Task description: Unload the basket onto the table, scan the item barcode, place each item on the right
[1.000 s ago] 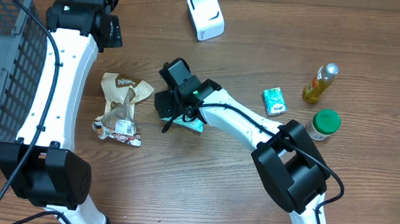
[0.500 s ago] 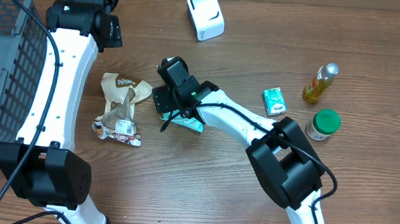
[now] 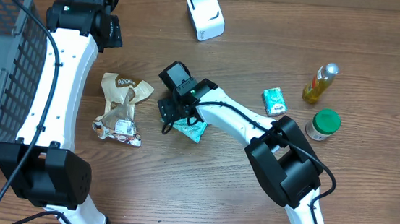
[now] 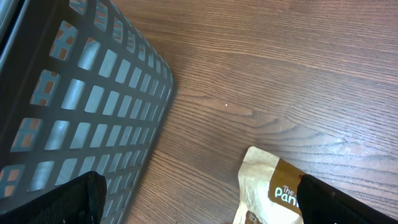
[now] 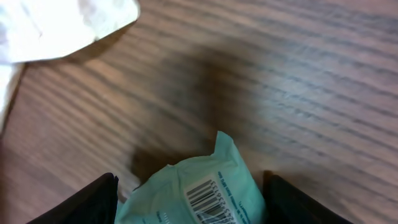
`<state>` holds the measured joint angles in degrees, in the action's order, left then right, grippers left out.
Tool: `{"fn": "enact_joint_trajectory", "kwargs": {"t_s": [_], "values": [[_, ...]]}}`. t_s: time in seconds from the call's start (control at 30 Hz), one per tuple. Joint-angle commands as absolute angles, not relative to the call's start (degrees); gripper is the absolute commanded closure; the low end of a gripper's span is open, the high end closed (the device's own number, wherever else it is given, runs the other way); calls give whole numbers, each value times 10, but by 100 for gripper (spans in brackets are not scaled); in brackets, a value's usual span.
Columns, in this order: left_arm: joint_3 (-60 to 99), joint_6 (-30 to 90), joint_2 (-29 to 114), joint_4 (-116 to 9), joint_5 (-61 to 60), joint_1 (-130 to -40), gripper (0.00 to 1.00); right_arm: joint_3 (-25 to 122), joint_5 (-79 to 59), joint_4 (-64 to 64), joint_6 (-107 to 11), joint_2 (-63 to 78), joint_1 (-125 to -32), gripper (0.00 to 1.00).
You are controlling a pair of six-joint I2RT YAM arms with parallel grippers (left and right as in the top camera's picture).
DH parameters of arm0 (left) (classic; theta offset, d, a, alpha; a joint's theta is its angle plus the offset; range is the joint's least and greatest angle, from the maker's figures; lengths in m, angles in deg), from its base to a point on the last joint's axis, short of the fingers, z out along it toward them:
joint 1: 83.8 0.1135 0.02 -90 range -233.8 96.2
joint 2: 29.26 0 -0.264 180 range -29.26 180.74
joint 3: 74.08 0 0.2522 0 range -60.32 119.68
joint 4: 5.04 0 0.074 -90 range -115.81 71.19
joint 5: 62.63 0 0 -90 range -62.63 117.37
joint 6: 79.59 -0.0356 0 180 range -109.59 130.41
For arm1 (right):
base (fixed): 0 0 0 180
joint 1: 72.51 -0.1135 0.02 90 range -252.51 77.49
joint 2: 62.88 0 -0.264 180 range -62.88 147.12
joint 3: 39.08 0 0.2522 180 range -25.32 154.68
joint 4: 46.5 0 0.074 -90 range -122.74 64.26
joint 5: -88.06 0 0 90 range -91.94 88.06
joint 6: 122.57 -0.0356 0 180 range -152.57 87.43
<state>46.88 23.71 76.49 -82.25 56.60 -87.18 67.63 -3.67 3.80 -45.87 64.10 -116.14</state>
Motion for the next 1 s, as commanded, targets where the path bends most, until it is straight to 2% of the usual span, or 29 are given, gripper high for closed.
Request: {"fn": "enact_joint_trajectory", "kwargs": {"t_s": [0.0,0.37,0.53,0.83,0.97], "values": [[478,232,754,-822,573,-876,0,678,-85,34,-440,613,-1162,27],[478,232,754,-822,573,-876,0,678,-168,112,-318,613,-1162,26],[478,232,754,-822,573,-876,0,703,-177,209,-228,611,-1161,19],[478,232,754,-822,573,-876,0,812,-177,310,-317,610,-1162,20],[478,232,754,-822,573,-876,0,810,-177,419,-348,610,-1162,62]]}}
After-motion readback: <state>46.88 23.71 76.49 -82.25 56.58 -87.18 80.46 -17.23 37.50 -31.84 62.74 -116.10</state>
